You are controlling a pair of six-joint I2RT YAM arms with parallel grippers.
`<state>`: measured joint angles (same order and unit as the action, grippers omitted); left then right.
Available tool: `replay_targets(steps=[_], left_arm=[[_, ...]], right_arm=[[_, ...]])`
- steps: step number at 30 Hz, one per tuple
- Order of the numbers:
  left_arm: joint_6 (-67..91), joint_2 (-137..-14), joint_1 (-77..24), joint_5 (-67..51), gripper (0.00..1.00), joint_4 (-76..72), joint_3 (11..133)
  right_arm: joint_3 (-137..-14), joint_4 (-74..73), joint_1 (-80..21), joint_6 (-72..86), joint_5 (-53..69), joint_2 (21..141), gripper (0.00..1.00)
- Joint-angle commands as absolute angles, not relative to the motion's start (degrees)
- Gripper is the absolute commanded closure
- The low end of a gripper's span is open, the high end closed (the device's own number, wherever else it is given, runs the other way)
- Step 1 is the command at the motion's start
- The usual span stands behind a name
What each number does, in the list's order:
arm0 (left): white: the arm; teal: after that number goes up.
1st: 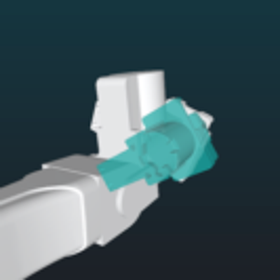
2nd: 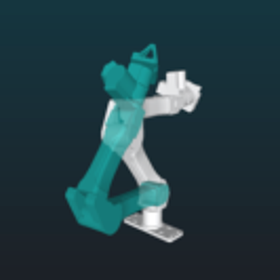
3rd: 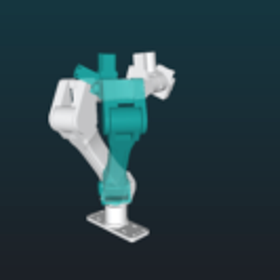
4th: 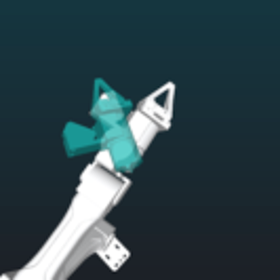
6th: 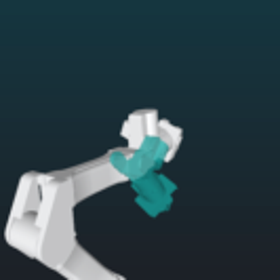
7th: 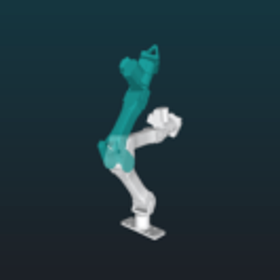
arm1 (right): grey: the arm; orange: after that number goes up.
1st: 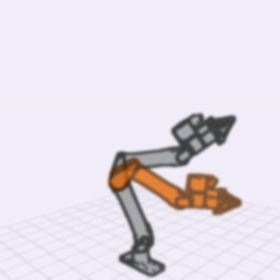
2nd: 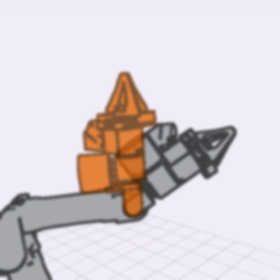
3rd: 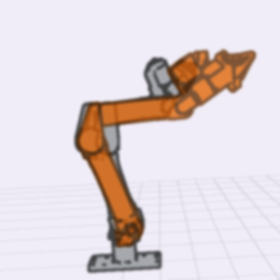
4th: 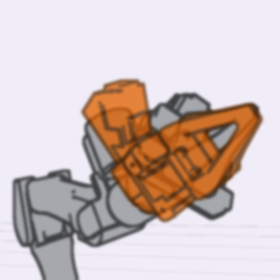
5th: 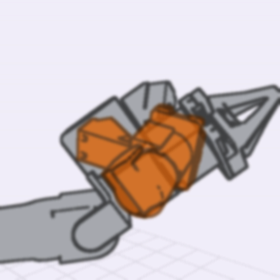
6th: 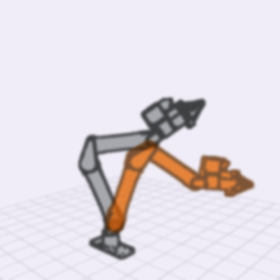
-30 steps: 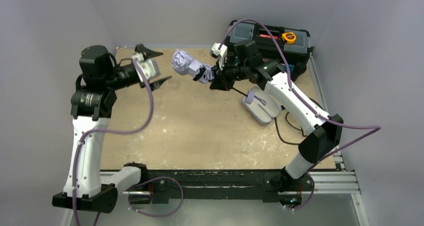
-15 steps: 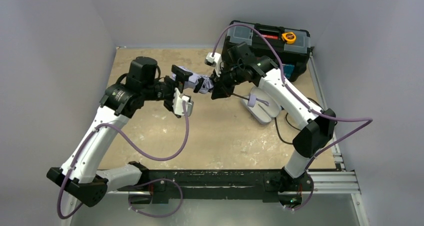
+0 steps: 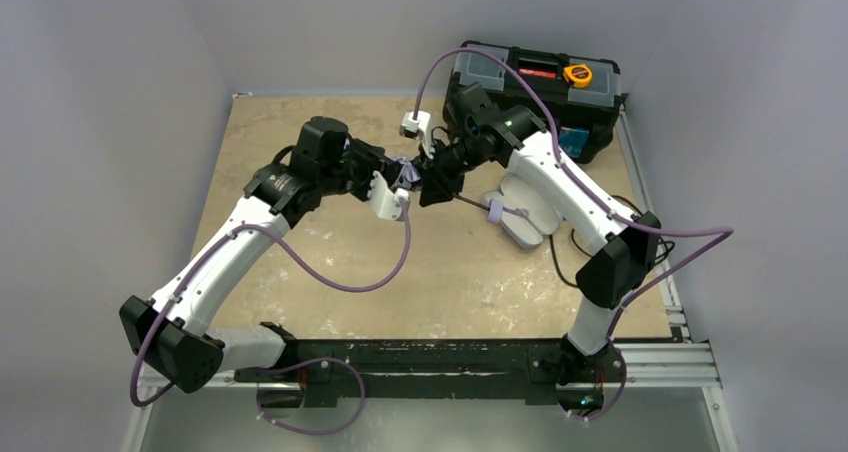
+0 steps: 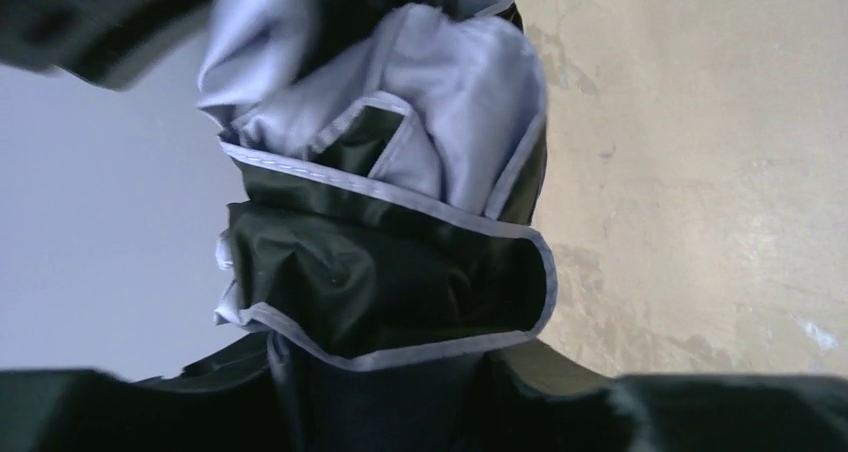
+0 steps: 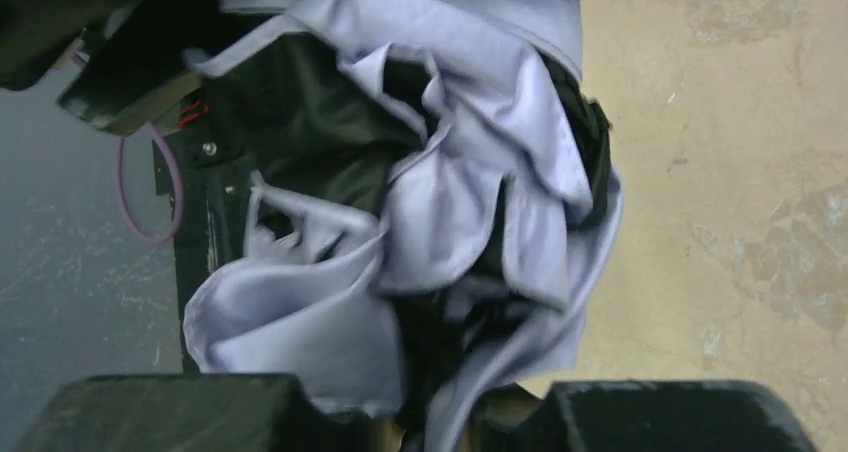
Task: Open the umbrella
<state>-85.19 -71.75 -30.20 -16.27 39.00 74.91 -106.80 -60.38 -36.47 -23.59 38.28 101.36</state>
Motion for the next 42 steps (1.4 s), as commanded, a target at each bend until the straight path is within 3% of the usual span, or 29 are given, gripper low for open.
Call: replay_targets(steps=[1,5,13,24,26,28,32,37,42], left_arm=[[-85.14,-72.1,-28.73,-11.31,1.0,39.18,74.99],[-86.68,-71.24,-24.8,-12.12,1.0,38.72,73.84],[-86.49,-73.39,-11.79,-16.09,1.0,40.93,78.9],[-94.84,-80.59,9.94,-21.48,1.0,37.25,83.32],[-93.48,-80.14,10.36,-25.3,1.0,37.13,84.36],[-91.57,-78.29,8.42,-29.99,1.0,37.38,84.36],[-87.66,-74.89,-2.66,-30.86,1.0,37.57,82.58],[-89.29,-70.47,-12.78,-27.74,1.0,31.72,75.22],[-85.99,-70.05,-20.09,-22.7,1.0,28.58,75.35]], right_arm=[[-103.81,-60.99,-33.31,-26.55,36.37,97.14,0.7],[-97.36,-64.87,-28.73,-30.8,28.77,96.12,0.66],[-68.52,-59.96,-22.55,-41.34,6.62,87.31,0.83],[-70.06,-67.08,-11.77,-49.9,5.49,81.84,0.78],[-73.04,-68.86,-11.77,-51.23,9.3,81.43,0.67],[-79.47,-70.79,-12.17,-48.95,17.74,82.26,0.43],[-94.7,-68.54,-15.48,-39.08,31.05,86.4,0.18],[-106.47,-59.83,-22.01,-26.62,38.74,88.76,0.07],[-105.86,-52.61,-28.76,-19.77,38.88,89.42,0.01]])
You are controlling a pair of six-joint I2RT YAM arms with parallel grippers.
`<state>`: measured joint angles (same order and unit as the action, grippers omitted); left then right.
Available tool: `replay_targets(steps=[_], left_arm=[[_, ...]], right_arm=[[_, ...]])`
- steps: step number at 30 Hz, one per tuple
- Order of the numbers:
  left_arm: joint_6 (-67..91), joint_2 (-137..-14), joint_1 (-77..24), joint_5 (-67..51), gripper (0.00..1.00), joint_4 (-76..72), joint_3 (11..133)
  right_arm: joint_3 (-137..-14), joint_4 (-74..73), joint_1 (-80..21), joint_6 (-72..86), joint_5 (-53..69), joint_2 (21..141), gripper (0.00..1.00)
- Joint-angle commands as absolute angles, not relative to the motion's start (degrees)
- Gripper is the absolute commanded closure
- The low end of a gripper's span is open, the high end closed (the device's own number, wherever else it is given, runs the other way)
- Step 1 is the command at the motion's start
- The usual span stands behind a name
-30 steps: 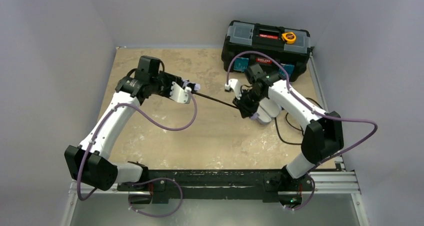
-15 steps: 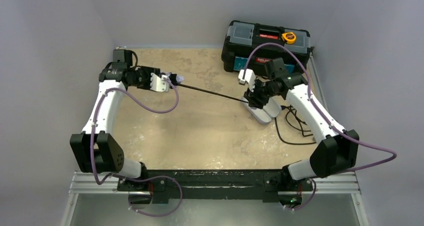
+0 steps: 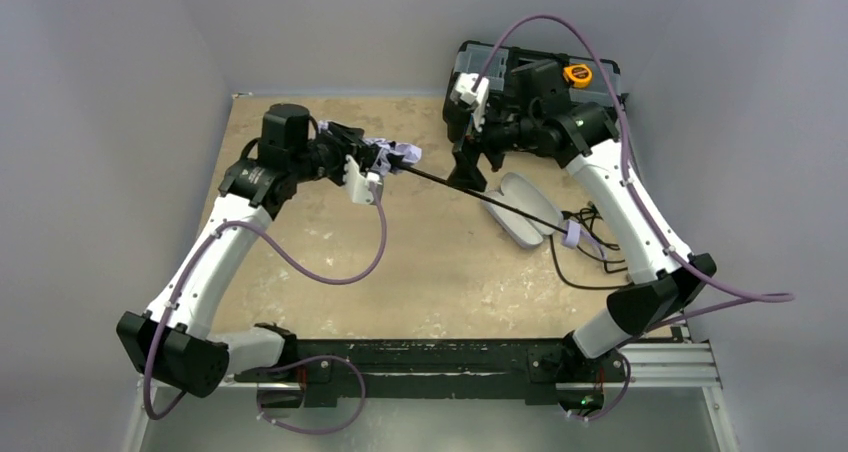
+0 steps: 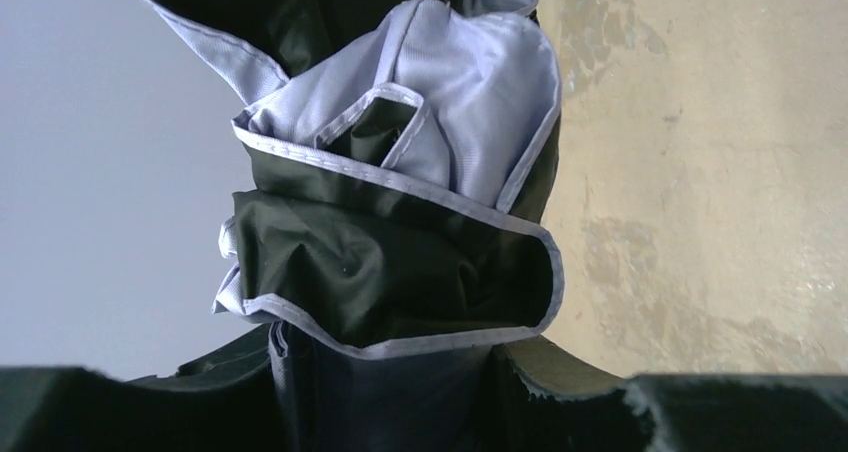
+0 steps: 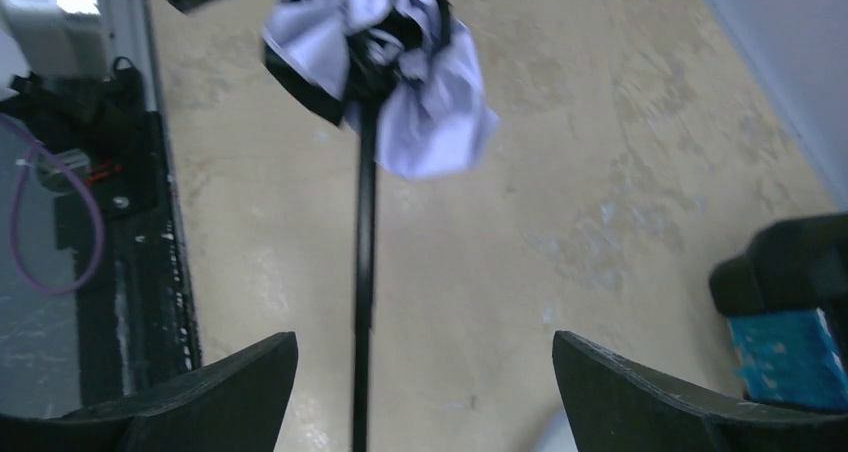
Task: Open the umbrella
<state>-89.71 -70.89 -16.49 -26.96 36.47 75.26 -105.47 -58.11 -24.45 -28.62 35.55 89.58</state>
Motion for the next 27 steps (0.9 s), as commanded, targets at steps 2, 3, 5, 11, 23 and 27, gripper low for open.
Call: replay_targets(steps=[2,3,5,11,23,27], left_arm=[[-84.11,-69.93,-22.57,-20.61,1.0,27.1,75.64],[-83.44,-69.8,-23.74,-19.31,1.0,26.57,75.67],[-81.96,-69.27,-25.86,-17.36,1.0,25.26,75.19],[-79.92,-65.33,-29.44,-16.46,1.0,22.81,71.05],[-62.98,-61.99,-23.46,-37.98,0.06,53.14,84.09],[-54.25,-58.57,-16.43,-48.6,0.0,57.02,86.34]], right_arm=[[-105.54,-50.82,-31.32,-18.88,37.22,90.95,0.01],[-105.76,-49.59,-32.53,-17.61,36.55,91.79,0.01],[-105.96,-47.48,-34.06,-15.71,36.06,93.1,0.01],[-101.78,-37.5,-35.27,-11.18,29.44,94.42,0.03],[-91.18,-29.5,-34.82,-19.78,30.43,86.5,1.0],[-88.4,-31.8,-34.37,-21.28,30.38,84.18,1.0]])
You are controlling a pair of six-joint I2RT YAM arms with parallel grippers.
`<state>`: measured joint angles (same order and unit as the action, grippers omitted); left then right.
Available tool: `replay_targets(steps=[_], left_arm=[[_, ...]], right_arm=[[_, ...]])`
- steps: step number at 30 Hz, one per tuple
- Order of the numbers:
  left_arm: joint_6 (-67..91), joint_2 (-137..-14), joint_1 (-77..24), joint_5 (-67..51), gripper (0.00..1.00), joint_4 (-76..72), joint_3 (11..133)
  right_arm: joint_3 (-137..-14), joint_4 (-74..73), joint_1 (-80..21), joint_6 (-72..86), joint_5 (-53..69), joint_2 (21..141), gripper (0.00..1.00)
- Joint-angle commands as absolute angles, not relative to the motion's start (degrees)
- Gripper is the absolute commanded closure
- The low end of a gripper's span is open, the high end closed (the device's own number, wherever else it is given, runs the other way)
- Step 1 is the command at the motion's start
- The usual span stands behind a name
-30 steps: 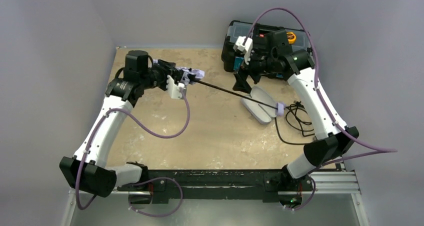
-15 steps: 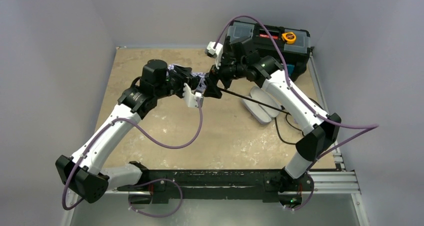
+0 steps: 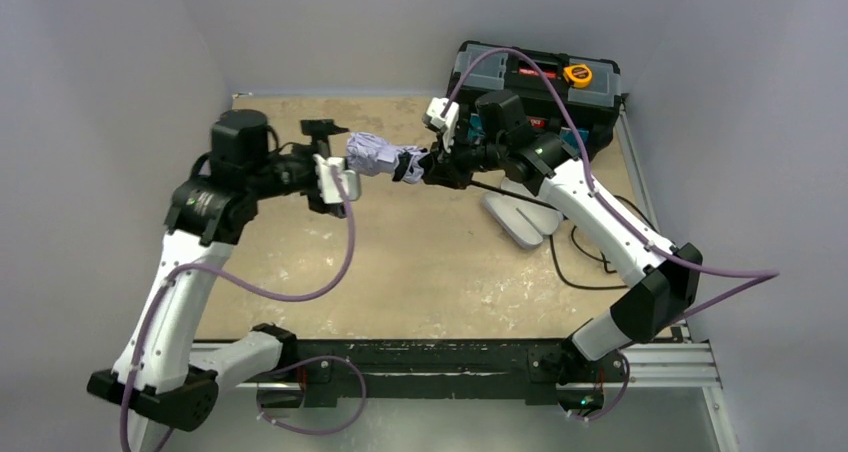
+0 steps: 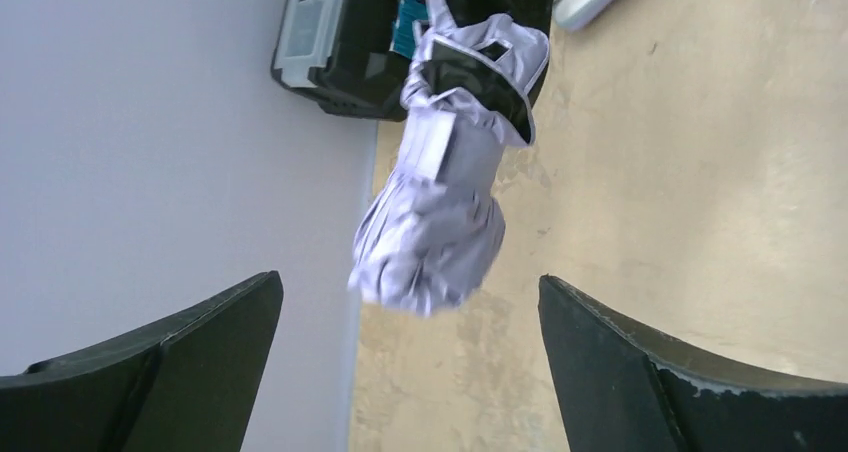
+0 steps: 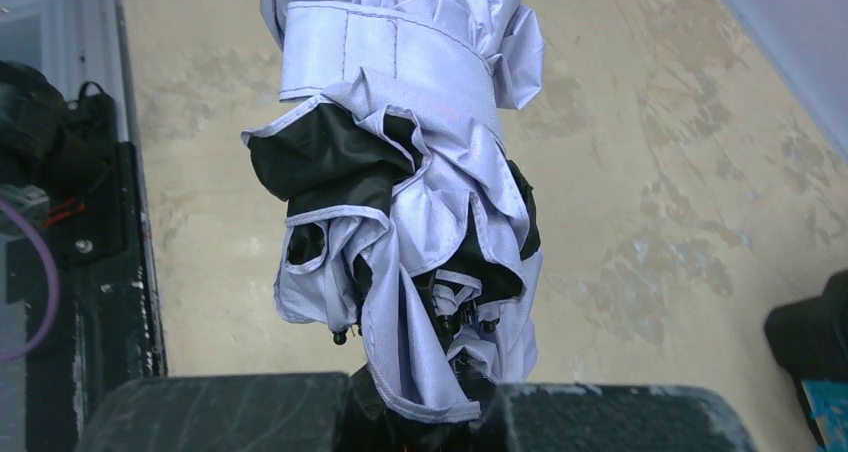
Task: Open the umbrella
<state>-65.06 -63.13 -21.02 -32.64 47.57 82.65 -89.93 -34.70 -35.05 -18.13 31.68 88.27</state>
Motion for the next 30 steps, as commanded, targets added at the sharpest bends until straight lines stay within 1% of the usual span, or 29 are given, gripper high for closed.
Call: replay_targets(steps=[1,2,3,4,6,8,10,12,17,21,30], left_arm=[[-53.81,-57.9,-15.76,-49.84,0.0,57.86,86.5],[-53.57,-57.54,-15.66,-50.52,0.01,58.59,86.75],[-52.92,-57.65,-15.65,-51.18,0.05,58.87,87.13],[-51.79,-58.45,-15.64,-51.76,0.11,58.7,87.91],[-51.13,-60.76,-15.73,-53.83,0.27,59.44,90.35],[-54.4,-63.15,-16.18,-55.26,0.41,61.28,92.63],[-56.25,-64.59,-18.59,-52.72,0.51,61.07,93.15],[-59.51,-65.21,-22.23,-48.21,0.58,60.69,92.18],[-59.63,-66.77,-28.43,-39.63,0.63,55.97,87.74],[-59.07,-68.96,-30.57,-35.85,0.62,55.0,88.13],[-60.23,-70.86,-31.97,-30.36,0.59,50.68,86.67]], right_arm=[[-87.6,-31.94,-34.31,-21.73,30.44,83.7,1.0],[-87.28,-32.38,-34.35,-22.4,30.72,83.41,1.0],[-87.0,-32.77,-34.33,-23.03,31.3,83.07,1.0],[-86.75,-33.29,-34.3,-23.37,32.05,82.93,1.0],[-87.03,-35.61,-34.41,-24.58,32.73,82.93,1.0],[-88.27,-38.47,-34.53,-26.15,33.53,83.43,1.0],[-90.12,-41.67,-34.53,-26.31,33.98,84.88,1.0],[-92.46,-45.47,-34.48,-28.17,35.06,86.51,1.0],[-95.18,-49.56,-34.6,-27.69,38.22,88.03,1.0],[-96.83,-52.07,-34.66,-28.38,39.27,88.55,1.0],[-101.48,-55.48,-34.75,-30.33,39.89,90.43,1.0]])
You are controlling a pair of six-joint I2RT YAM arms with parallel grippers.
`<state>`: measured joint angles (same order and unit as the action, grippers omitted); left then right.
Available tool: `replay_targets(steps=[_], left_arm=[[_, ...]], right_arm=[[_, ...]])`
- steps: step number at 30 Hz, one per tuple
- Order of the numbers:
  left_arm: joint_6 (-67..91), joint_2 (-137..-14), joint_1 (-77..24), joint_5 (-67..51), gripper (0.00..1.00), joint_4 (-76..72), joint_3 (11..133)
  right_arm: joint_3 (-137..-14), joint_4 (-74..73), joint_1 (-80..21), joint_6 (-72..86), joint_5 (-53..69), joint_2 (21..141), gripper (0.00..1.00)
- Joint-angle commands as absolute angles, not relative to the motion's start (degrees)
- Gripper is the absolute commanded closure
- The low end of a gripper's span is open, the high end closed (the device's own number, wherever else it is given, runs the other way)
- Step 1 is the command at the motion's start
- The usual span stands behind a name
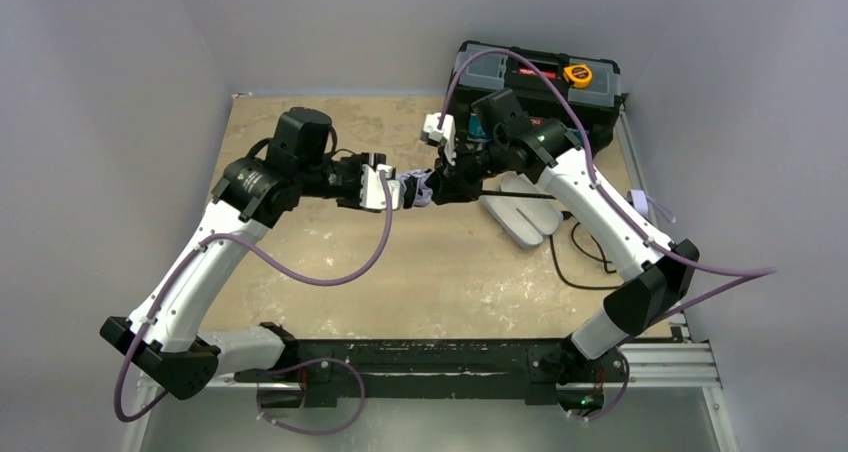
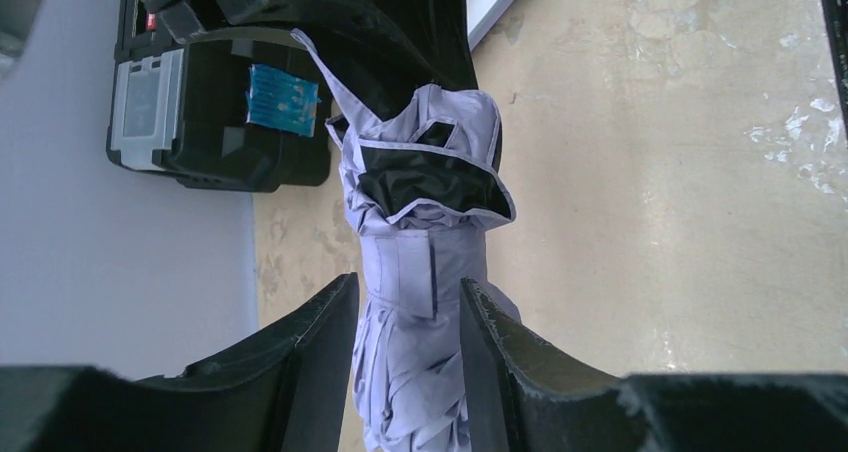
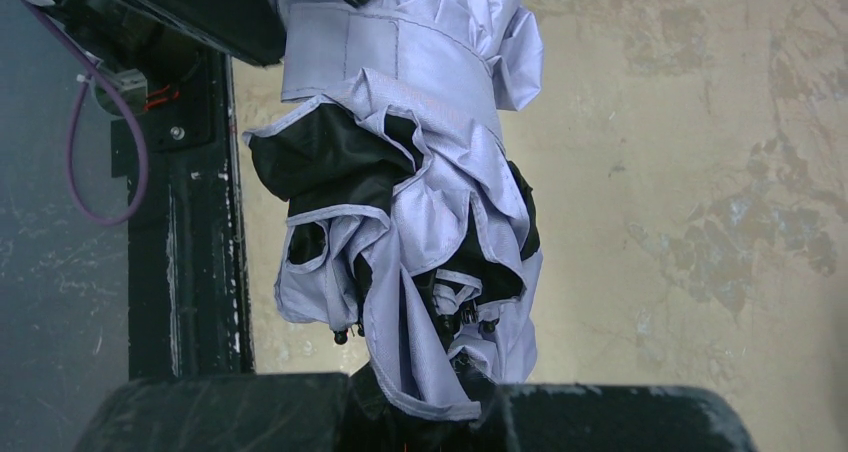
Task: Open the umbrella
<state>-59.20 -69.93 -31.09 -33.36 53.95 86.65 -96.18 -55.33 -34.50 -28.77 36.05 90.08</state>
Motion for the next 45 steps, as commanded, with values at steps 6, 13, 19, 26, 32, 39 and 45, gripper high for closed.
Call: replay_targets(steps=[6,13,19,26,32,39,45], left_arm=[[-59.21,-71.63,-32.21,-31.58,0.64,51.33,87.54],[-57.09,-71.77,-32.14,-31.84,1.0,52.65,88.04],[-47.64,-73.58,-31.93,-26.54,1.0,48.26,90.53],[-36.74,-77.34,-28.55,-24.31,1.0,45.24,93.09],[-30.07,-80.87,-24.81,-27.93,1.0,44.44,93.67],[-28.18,-78.32,-18.62,-45.59,0.8,46.62,93.21],[-41.62,-66.86,-17.23,-50.97,0.22,49.91,87.99]], right_arm=[[-102.08,-55.74,-34.86,-30.75,39.71,90.63,1.0],[-99.12,-54.33,-35.53,-33.87,35.97,88.5,1.0],[-96.23,-53.89,-37.1,-38.5,33.85,86.19,1.0],[-89.2,-49.27,-41.25,-46.09,30.15,78.97,1.0],[-81.45,-41.3,-43.28,-53.27,28.98,71.09,1.0],[-82.92,-41.46,-43.66,-49.16,29.0,71.77,1.0],[-84.68,-44.54,-41.65,-40.44,29.36,75.99,1.0]])
